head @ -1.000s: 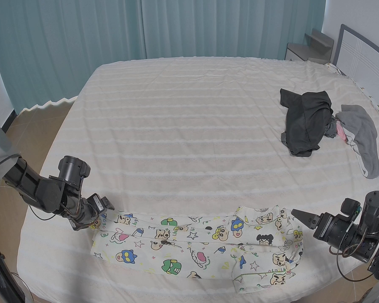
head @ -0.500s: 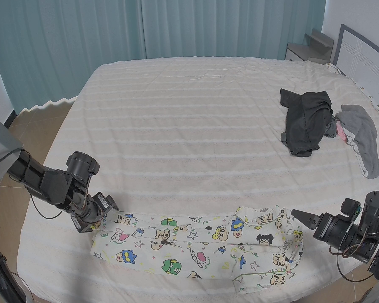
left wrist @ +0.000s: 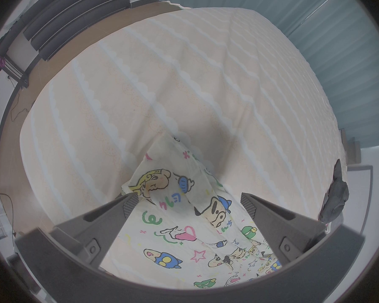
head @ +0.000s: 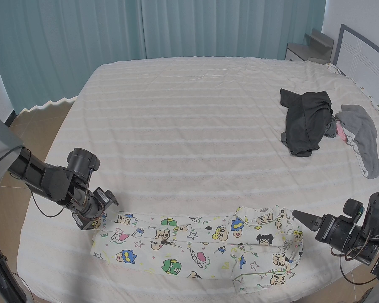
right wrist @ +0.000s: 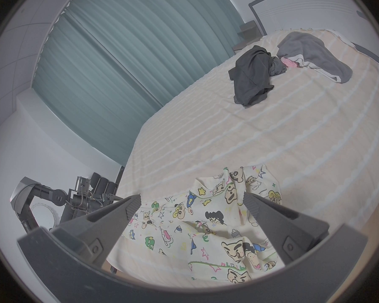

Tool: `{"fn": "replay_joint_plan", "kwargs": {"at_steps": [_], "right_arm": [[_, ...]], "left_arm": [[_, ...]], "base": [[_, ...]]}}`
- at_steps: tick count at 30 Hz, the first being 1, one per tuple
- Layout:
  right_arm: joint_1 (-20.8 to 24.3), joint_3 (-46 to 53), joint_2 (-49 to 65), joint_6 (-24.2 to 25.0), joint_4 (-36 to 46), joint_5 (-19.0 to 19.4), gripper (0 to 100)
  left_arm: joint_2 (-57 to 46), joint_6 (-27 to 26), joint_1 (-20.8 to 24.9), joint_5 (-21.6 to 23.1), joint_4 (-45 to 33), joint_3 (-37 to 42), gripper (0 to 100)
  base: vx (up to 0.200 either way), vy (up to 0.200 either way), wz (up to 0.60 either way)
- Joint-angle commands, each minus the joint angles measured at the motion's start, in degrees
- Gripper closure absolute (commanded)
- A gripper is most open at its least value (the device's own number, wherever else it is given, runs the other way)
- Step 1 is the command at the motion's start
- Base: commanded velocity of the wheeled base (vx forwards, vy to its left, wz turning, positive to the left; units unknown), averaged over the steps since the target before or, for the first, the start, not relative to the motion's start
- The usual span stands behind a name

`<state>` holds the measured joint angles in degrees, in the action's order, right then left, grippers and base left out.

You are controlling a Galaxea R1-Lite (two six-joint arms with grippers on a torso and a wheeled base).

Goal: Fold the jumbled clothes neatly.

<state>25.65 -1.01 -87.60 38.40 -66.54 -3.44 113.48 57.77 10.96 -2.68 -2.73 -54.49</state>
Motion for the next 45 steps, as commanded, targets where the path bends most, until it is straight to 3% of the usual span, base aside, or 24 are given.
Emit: {"fn": "replay_joint_plan", "kwargs": {"at_steps": [1,32,39,45], "right_arm": [[0.45,1.01,3.31,-0.08,0.09,-0.08,0],[3.35,1.01,7.09,-0.52,3.43,-1.22,0],[3.44,1.01,7.01,-0.52,3.61,-1.13,0],[4.41,1.01,7.01,-0.52,3.61,-1.22,0]], "left_arm": [[-0.28,0.85,-0.06,-0.04,-0.08,-0.26,0],[3.68,2.70,-0.06,-0.31,1.41,-0.44,0],[3.15,2.52,0.47,-4.17,1.15,-0.44,0],[3.59,2.52,0.64,-4.44,0.97,-0.35,0]], "base": [[0.000,0.000,0.00],[0.000,0.000,0.00],[0.000,0.000,0.00],[0.000,0.000,0.00]]}}
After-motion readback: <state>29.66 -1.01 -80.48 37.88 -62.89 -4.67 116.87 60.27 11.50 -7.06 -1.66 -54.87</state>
